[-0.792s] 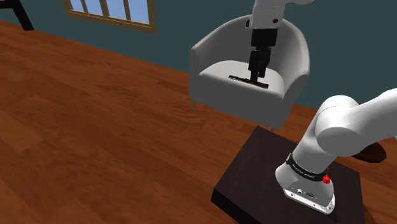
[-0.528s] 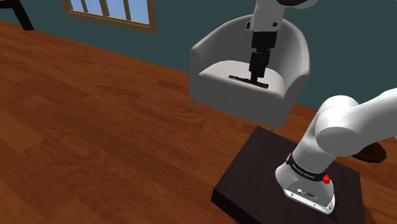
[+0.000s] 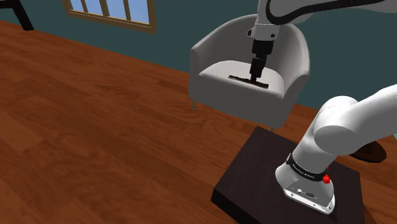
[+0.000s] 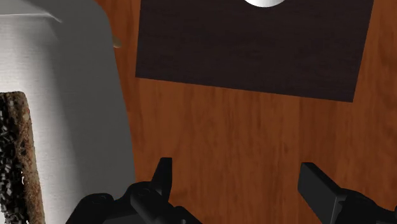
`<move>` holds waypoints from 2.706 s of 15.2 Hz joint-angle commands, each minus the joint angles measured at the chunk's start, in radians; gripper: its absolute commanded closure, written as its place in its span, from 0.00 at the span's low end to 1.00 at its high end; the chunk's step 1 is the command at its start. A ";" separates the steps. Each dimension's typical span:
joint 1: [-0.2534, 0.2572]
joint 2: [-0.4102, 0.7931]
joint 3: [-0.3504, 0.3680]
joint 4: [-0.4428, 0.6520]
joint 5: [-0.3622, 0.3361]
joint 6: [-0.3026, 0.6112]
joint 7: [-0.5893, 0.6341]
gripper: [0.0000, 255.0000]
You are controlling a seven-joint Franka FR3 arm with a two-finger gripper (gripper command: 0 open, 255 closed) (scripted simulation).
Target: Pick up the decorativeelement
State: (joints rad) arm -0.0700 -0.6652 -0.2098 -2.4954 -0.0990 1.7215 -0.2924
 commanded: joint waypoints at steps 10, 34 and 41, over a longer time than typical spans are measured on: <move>-0.035 0.248 -0.216 0.071 -0.091 0.295 -0.278 0.00; -0.017 0.594 -0.385 0.184 0.062 0.591 -0.577 1.00; -0.017 0.567 -0.379 0.204 0.043 0.548 -0.561 1.00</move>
State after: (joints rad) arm -0.0870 -0.0917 -0.5900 -2.2978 -0.0506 2.2830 -0.8576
